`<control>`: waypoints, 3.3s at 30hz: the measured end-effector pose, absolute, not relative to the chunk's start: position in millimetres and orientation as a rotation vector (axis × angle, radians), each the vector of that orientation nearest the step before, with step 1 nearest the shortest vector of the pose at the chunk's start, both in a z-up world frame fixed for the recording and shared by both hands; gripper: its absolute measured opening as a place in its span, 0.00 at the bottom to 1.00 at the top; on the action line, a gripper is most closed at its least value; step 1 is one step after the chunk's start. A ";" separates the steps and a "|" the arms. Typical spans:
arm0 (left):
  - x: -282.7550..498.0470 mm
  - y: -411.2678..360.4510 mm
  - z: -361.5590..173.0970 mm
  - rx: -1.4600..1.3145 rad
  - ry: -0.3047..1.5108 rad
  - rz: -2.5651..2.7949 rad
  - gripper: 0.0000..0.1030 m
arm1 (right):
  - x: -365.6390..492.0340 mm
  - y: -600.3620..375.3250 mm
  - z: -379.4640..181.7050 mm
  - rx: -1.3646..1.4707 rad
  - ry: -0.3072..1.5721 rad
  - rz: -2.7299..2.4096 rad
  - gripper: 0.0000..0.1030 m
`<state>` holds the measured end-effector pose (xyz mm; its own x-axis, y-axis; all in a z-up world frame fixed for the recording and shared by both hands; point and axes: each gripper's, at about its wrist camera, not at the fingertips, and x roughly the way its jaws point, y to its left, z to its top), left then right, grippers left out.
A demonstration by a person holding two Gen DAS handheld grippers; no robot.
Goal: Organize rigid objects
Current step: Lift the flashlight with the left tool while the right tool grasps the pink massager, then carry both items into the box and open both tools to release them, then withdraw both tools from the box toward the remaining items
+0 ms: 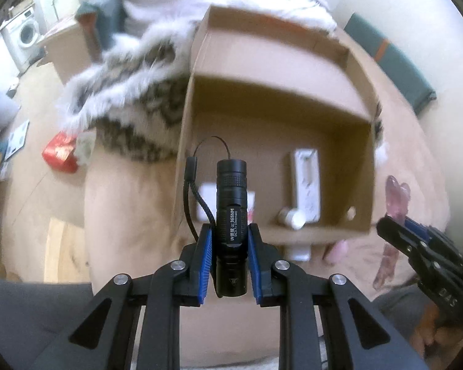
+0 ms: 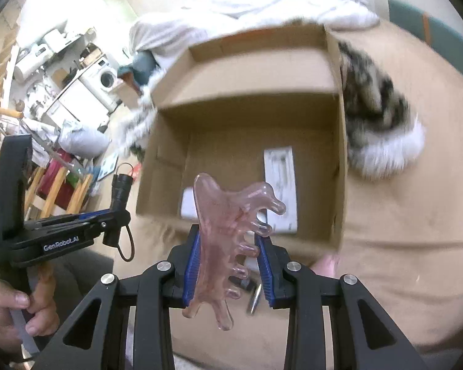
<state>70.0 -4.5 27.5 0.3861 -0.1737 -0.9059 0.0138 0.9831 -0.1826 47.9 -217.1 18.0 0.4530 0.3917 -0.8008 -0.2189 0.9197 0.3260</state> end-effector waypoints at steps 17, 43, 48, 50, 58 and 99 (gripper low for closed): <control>144.7 -42.7 -32.0 -0.022 1.175 -0.099 0.19 | 135.8 -213.1 -31.0 0.149 1.078 0.334 0.34; 152.4 -47.2 -97.3 0.054 1.239 -0.029 0.19 | 161.5 -185.0 -110.2 0.062 1.322 0.291 0.34; 150.4 -47.6 -101.6 0.028 1.262 -0.043 0.20 | 165.6 -185.4 -107.6 0.138 1.325 0.330 0.34; 149.2 -49.2 -100.5 0.041 1.251 -0.040 0.20 | 167.0 -185.6 -103.5 0.145 1.311 0.333 0.34; 143.2 -51.2 -80.1 0.088 1.161 -0.004 0.23 | 171.3 -198.1 -86.7 0.270 1.269 0.353 0.70; 92.2 21.4 -36.5 -0.111 1.154 0.100 0.61 | 98.0 -263.9 -10.8 0.368 0.973 0.253 1.00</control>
<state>92.2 21.4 -36.5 0.4019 0.0220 -0.9154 -0.1362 0.9900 -0.0360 98.0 -263.9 -10.8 0.5408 0.3703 -0.7553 -0.0450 0.9094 0.4136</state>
